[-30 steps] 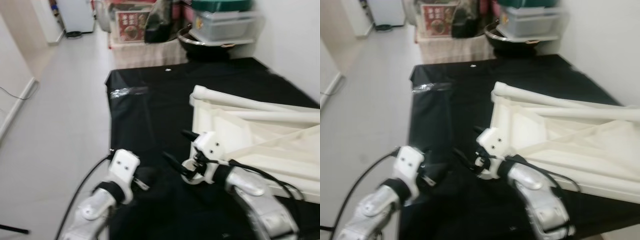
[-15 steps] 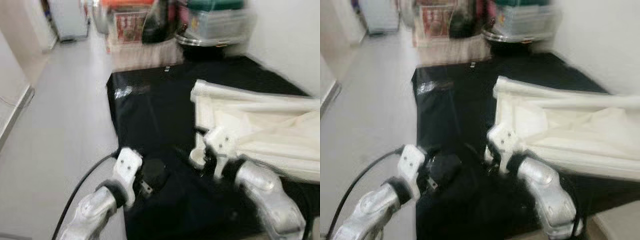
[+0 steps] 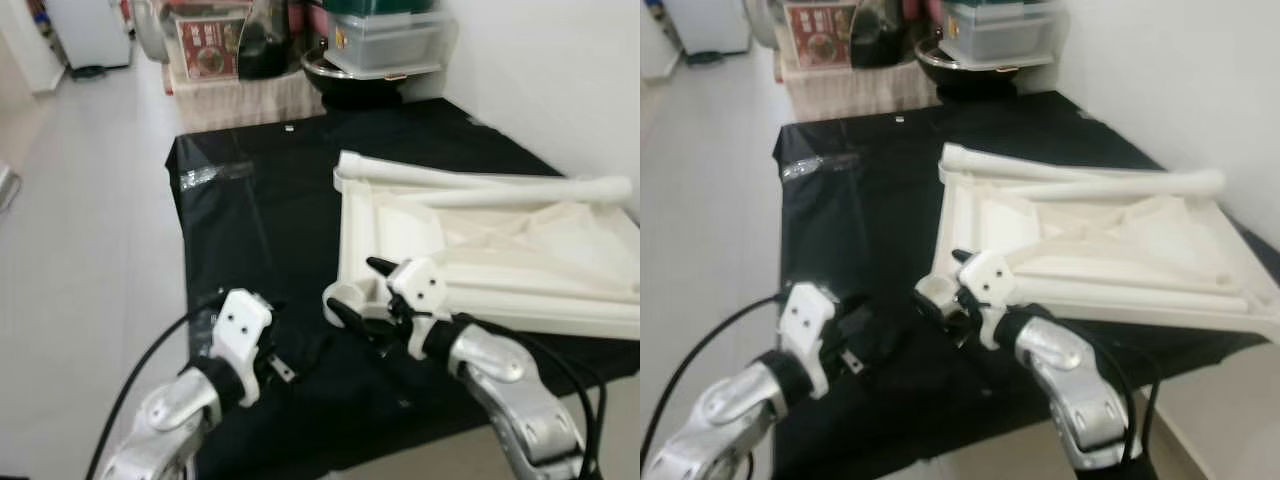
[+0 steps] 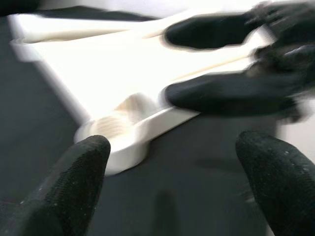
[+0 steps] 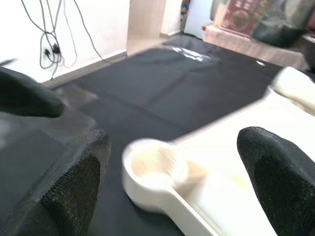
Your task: Building children table
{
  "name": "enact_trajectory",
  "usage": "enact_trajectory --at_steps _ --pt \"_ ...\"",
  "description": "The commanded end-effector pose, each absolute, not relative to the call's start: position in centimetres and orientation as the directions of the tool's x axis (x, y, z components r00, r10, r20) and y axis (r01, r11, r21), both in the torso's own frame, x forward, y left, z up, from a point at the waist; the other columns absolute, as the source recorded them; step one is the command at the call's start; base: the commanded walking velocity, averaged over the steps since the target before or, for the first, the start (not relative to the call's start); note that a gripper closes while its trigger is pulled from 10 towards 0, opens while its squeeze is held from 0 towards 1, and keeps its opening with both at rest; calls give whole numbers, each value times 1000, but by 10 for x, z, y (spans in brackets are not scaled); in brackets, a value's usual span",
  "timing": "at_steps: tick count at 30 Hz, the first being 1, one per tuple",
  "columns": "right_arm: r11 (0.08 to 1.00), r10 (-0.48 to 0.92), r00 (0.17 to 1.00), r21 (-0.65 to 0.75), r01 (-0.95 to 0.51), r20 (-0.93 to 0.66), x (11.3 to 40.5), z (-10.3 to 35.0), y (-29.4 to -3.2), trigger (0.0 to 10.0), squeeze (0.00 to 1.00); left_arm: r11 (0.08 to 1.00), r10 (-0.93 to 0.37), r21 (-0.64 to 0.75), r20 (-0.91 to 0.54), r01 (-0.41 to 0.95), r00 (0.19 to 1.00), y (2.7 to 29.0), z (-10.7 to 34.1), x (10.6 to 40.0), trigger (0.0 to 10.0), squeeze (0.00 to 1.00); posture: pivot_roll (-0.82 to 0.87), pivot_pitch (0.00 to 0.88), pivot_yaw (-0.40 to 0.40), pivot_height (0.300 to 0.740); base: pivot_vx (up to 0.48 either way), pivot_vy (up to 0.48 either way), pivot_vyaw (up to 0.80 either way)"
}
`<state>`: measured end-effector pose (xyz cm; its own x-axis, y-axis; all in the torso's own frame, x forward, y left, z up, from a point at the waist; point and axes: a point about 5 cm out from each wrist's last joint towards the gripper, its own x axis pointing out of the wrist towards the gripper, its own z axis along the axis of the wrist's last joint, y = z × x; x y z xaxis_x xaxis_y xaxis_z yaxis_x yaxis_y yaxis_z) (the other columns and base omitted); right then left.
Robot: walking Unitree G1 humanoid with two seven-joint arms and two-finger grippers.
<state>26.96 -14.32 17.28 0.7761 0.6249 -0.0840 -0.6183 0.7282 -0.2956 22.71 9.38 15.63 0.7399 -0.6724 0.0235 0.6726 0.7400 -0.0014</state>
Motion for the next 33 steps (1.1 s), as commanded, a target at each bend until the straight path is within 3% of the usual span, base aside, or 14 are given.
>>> enact_trajectory --at_steps 1,16,20,25,33 --pt "727 628 774 -299 -619 -75 270 175 -141 10000 0 745 -667 -2 12 667 745 98 156 228 10000 0 -57 95 -17 740 0 0 0" --pt "747 584 807 -329 -578 -90 276 173 -145 10000 0 799 -600 39 -14 601 800 106 159 242 10000 0 -56 96 -18 740 0 0 0" --pt "810 427 896 -387 -440 -125 288 167 -164 10000 0 793 -609 -24 -15 608 793 108 161 248 10000 0 -62 95 -19 740 0 0 0" --pt "868 288 948 -382 -319 -137 297 164 -185 10000 0 811 -585 -45 -36 584 810 118 160 252 10000 0 -62 95 -19 740 0 0 -285" --pt "873 330 940 -351 -339 -88 296 168 -176 10000 0 860 -510 -2 9 510 860 135 162 255 10000 0 -58 94 -20 740 0 0 -600"
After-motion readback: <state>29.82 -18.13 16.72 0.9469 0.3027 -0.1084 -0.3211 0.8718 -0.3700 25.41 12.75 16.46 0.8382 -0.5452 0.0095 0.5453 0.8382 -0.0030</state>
